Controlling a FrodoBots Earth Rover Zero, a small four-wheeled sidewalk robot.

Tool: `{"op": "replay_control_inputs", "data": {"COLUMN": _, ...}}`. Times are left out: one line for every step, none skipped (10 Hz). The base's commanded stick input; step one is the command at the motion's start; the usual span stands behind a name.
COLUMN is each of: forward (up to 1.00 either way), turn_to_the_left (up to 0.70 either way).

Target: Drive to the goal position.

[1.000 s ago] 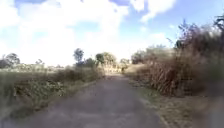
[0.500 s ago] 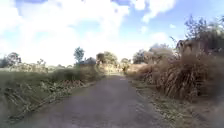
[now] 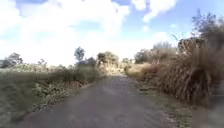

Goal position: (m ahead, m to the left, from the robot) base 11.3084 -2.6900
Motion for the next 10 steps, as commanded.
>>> {"op": "replay_control_inputs", "data": {"forward": 0.7, "turn_to_the_left": 0.0}}
{"op": "replay_control_inputs", "data": {"forward": 0.7, "turn_to_the_left": 0.0}}
{"op": "replay_control_inputs", "data": {"forward": 0.7, "turn_to_the_left": 0.0}}
{"op": "replay_control_inputs", "data": {"forward": 0.7, "turn_to_the_left": 0.0}}
{"op": "replay_control_inputs", "data": {"forward": 0.7, "turn_to_the_left": 0.0}}
{"op": "replay_control_inputs", "data": {"forward": 0.7, "turn_to_the_left": 0.0}}
{"op": "replay_control_inputs", "data": {"forward": 0.7, "turn_to_the_left": 0.0}}
{"op": "replay_control_inputs", "data": {"forward": 0.7, "turn_to_the_left": 0.0}}
{"op": "replay_control_inputs", "data": {"forward": 0.7, "turn_to_the_left": 0.0}}
{"op": "replay_control_inputs", "data": {"forward": 0.7, "turn_to_the_left": 0.0}}
